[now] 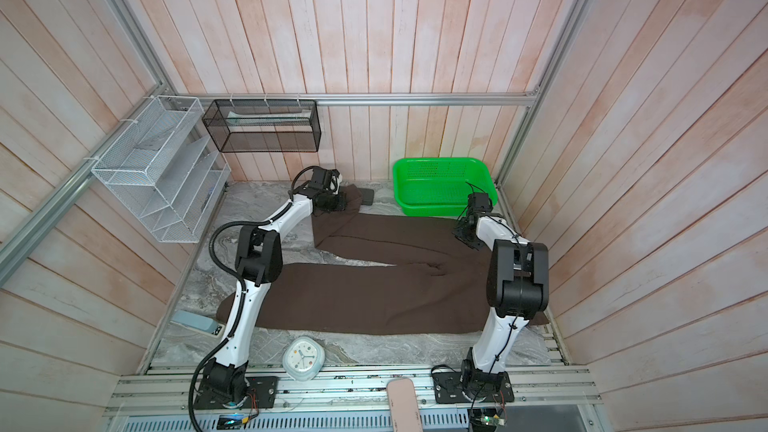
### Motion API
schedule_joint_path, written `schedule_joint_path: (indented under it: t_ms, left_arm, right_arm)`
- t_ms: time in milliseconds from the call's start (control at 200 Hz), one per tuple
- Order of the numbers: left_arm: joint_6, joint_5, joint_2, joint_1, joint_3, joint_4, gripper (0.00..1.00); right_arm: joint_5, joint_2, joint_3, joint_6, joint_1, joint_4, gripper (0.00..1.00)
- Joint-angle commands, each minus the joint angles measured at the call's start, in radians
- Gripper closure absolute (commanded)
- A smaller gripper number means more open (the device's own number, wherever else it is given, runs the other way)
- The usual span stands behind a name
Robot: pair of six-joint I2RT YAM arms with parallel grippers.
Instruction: Fold and stack the trousers
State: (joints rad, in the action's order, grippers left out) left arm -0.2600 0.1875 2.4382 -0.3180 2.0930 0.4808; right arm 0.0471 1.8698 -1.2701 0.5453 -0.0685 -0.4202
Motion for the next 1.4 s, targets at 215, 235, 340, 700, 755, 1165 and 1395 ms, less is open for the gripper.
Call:
schedule_joint_path:
  t_ms: [215,235,340,700,755,1165,1395]
  left_arm:
    - [-0.333,-0.268,-0.644,0.17,-0.723,-0.32,1.0]
    - [-0.348,-0.276,-0.668,0.183,-0.75,-0.322,1.0]
    - [-0.406,-0.307,-0.761,0.255,-0.857,-0.321,1.0]
    - [-0.452,-0.364,-0.831,0.435,-0.892,-0.189,1.0]
    - [-0.443,-0.368,-0.825,0.443,-0.887,-0.168,1.0]
    - [-0.367,-0.355,-0.861,0.453,-1.023,-0.04,0.95]
    - [-0.316,-0.356,-0.921,0.458,-0.992,-0.027,0.48]
  right_arm:
    - [-0.012,-0.039,0.041,-0.002,0.011,-0.008,0.7]
    - [-0.013,-0.038,0.043,0.0,0.014,-0.008,0.7]
    - [-0.011,-0.03,0.051,-0.002,0.015,-0.007,0.7]
    - [0.03,0.084,0.008,-0.022,0.015,-0.02,0.7]
    - [0.044,0.104,-0.008,-0.025,0.014,-0.03,0.7]
    - [0.063,0.129,-0.009,-0.033,-0.005,-0.041,0.69]
    - [0.056,0.102,-0.023,-0.042,-0.006,-0.056,0.7]
